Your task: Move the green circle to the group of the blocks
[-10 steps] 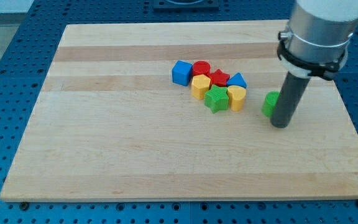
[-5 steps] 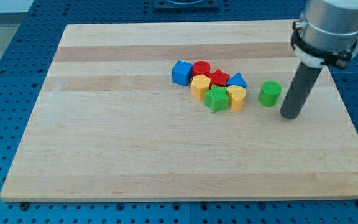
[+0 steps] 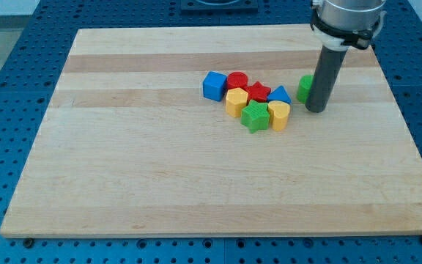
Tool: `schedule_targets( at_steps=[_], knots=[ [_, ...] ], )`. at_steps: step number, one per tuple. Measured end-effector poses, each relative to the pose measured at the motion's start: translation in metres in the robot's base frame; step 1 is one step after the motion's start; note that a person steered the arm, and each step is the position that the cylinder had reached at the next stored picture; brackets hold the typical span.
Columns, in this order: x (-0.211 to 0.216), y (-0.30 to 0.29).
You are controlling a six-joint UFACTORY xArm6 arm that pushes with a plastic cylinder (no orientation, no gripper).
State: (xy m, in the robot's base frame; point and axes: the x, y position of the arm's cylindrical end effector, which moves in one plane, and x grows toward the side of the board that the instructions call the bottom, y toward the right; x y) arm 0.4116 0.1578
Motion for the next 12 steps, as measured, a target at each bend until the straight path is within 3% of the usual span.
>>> schedule_targets(
  at_steps=[2, 4, 6, 12],
  knots=[
    [-0.028, 0.0],
    [-0.046, 0.036],
    [-0.092, 0.031],
    [-0.081, -0.006]
  ],
)
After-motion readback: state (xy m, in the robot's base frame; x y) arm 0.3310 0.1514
